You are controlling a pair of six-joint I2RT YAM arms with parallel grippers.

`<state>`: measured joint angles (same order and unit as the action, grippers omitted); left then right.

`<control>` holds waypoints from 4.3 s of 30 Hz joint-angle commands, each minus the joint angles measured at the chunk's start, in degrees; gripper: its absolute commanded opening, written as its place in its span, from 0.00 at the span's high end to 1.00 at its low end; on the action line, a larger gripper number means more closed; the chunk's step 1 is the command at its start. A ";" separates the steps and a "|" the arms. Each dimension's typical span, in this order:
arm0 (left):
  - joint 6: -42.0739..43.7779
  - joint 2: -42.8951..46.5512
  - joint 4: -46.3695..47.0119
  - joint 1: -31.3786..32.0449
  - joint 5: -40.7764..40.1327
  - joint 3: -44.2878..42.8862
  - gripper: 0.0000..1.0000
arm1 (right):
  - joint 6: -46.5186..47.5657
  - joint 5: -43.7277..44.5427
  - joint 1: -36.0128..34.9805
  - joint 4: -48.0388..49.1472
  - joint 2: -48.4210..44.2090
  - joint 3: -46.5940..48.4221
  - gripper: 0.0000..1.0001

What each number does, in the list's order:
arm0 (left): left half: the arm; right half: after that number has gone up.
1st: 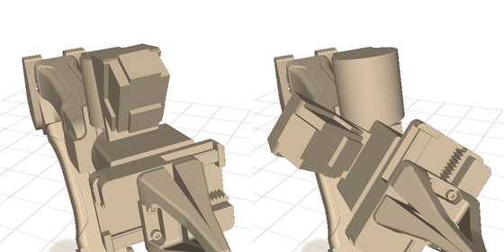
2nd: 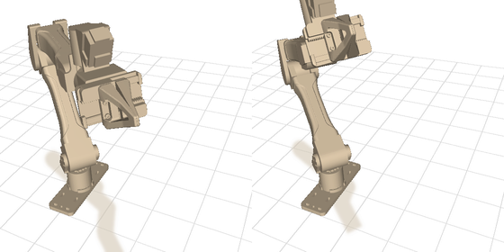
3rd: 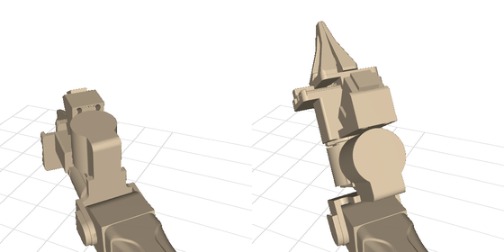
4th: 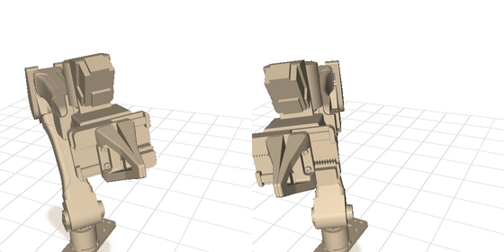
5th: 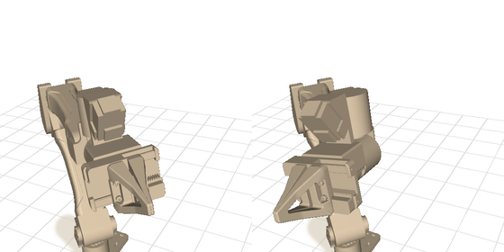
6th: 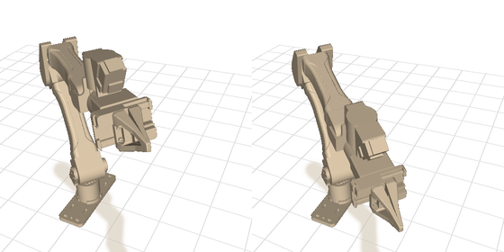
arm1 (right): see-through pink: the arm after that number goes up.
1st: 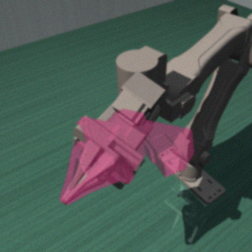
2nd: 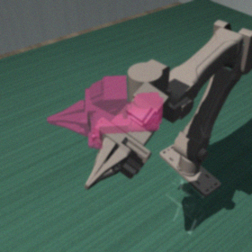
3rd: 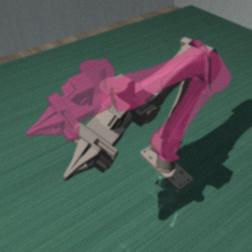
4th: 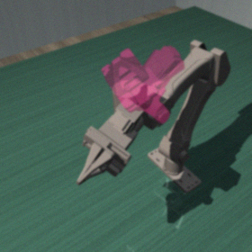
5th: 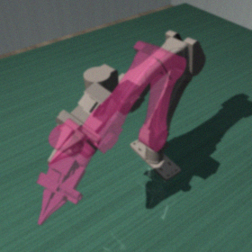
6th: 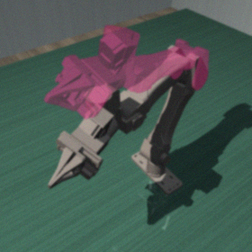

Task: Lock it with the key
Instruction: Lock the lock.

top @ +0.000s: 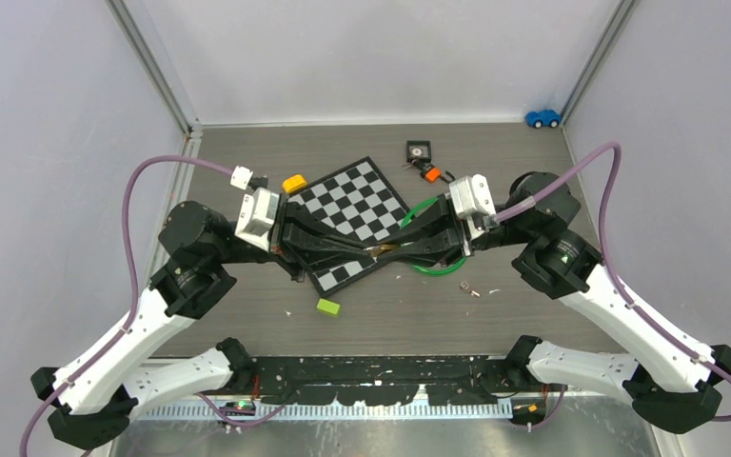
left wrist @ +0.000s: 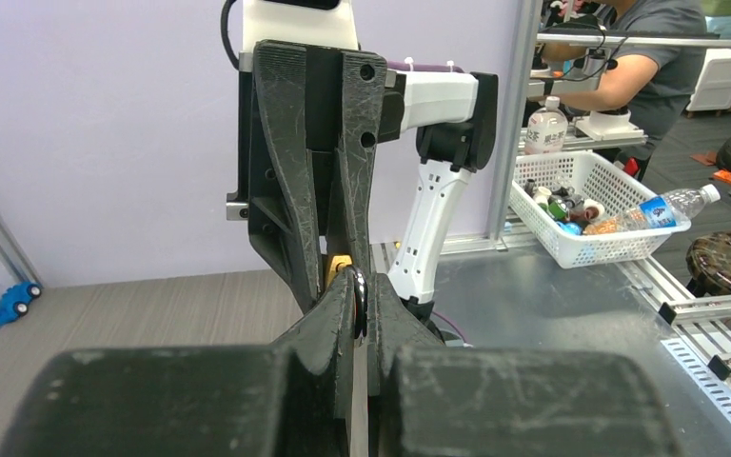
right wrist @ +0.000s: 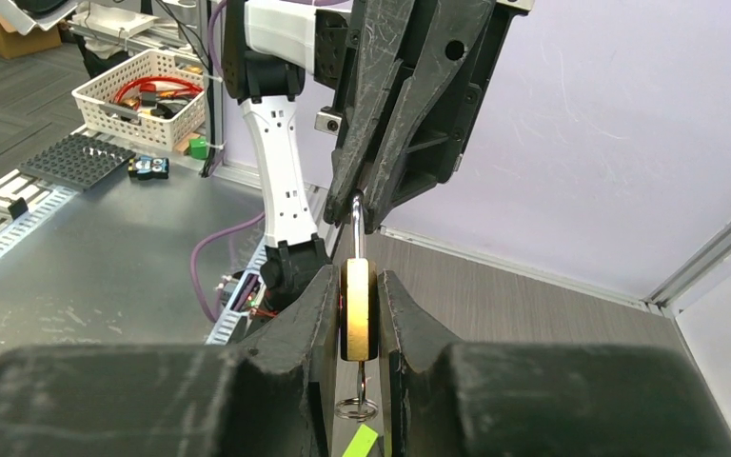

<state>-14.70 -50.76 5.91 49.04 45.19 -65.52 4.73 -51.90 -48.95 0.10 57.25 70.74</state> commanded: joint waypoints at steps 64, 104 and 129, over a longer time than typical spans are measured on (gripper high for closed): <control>4.16 -9.90 -9.11 4.58 -1.44 21.08 1.00 | 10.93 8.31 -3.24 -5.07 1.72 18.25 1.00; 4.65 -3.89 -17.65 5.10 -8.84 9.09 1.00 | 3.79 17.04 -2.41 -4.51 -9.21 -2.30 0.87; 5.07 -0.45 -22.45 5.10 -10.52 2.49 1.00 | -6.38 20.83 -2.42 13.27 -19.37 -20.39 0.47</control>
<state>-8.58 -52.25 -18.00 54.26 34.20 -62.59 0.84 -32.03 -51.37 7.81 37.34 50.76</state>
